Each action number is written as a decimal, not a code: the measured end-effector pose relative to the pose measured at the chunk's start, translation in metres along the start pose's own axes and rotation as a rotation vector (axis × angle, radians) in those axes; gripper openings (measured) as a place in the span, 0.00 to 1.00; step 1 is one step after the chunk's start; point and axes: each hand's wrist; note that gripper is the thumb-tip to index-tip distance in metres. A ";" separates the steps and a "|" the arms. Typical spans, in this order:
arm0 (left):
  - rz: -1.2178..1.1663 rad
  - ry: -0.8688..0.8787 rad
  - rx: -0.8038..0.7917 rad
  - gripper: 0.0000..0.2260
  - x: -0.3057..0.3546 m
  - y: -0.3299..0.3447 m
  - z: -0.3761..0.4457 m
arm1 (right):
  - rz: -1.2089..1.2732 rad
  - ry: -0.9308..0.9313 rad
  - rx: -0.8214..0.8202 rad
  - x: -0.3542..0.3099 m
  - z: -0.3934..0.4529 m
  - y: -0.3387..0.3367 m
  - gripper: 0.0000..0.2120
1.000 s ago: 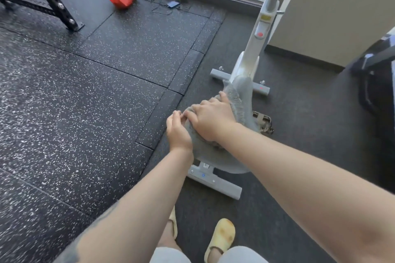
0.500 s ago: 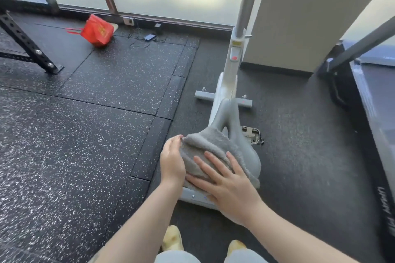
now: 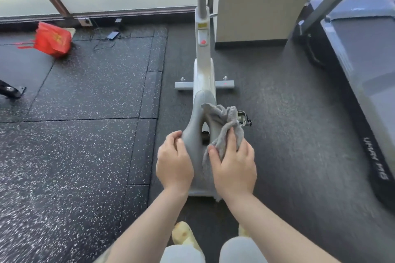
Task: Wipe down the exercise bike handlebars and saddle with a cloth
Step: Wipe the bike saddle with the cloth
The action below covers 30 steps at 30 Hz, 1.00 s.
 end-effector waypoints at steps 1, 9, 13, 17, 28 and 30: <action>0.031 0.001 0.021 0.12 0.001 0.001 -0.001 | -0.028 0.006 -0.031 -0.002 0.006 -0.002 0.33; 0.092 0.028 0.071 0.12 0.007 0.002 -0.005 | -0.096 -0.075 -0.222 -0.030 0.062 -0.010 0.26; 0.107 0.025 0.076 0.12 0.008 0.002 -0.006 | 0.085 -0.045 -0.251 -0.048 0.097 0.001 0.27; 0.109 0.011 0.076 0.12 0.010 0.004 -0.005 | 0.178 -0.072 -0.238 -0.060 0.129 0.011 0.24; -0.274 -0.246 0.047 0.12 0.001 -0.008 0.005 | -0.747 -1.071 -0.520 -0.095 0.102 0.004 0.25; -0.663 -0.423 0.020 0.12 -0.006 -0.020 0.009 | -0.735 -1.069 -0.553 -0.100 0.083 0.004 0.22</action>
Point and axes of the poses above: each hand's wrist, its own z-axis towards the middle knuckle, its own y-axis out of the palm, x = y × z, and after that the axes turned 2 degrees about -z, right-handed
